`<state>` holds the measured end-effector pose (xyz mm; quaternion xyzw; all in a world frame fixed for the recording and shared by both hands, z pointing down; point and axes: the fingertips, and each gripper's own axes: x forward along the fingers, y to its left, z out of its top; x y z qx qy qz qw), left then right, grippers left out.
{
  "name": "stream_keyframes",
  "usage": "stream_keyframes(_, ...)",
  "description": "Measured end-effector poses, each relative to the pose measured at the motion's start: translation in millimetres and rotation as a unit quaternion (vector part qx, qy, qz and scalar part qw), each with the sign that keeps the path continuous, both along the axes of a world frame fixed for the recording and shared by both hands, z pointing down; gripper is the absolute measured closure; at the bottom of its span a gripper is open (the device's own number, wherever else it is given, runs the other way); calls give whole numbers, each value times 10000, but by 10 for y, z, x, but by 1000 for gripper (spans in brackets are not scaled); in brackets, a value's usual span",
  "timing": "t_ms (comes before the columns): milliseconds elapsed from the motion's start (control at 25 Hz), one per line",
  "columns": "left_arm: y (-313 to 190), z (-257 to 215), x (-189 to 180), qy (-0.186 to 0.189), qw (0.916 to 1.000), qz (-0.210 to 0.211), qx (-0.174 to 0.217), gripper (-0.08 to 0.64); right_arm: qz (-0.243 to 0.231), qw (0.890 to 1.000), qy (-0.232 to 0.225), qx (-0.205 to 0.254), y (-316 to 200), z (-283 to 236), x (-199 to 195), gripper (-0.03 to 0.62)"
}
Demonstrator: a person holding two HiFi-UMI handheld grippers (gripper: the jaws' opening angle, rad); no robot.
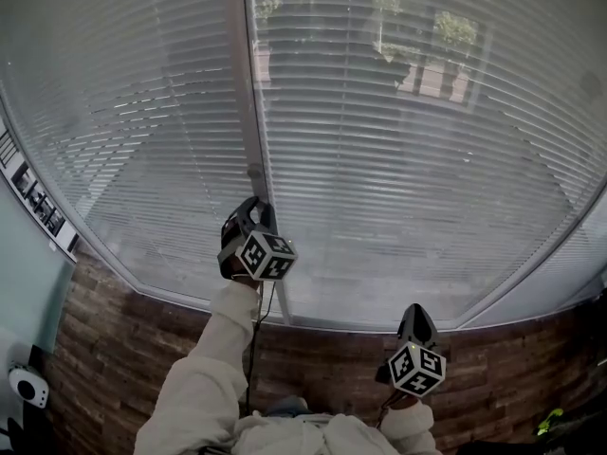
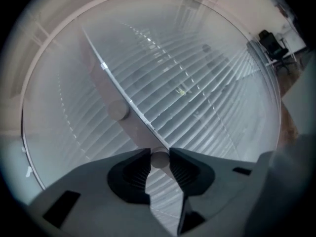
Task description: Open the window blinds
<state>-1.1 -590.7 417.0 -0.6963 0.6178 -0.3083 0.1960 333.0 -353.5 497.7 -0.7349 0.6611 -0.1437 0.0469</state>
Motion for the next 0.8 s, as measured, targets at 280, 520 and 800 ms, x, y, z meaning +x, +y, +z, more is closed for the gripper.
stream_keyframes(280, -1, 37, 44, -1582, 9871, 151, 197, 440, -22, 10000, -11, 15, -29, -1, -20, 577)
stream_keyframes(520, 32, 68, 86, -2974, 9533, 436, 301, 440, -21, 10000, -25, 10, -35, -4, -17, 577)
stream_keyframes(800, 66, 109, 149, -4117, 9072, 740, 458, 440, -65, 10000, -35, 24, -58, -12, -73, 577)
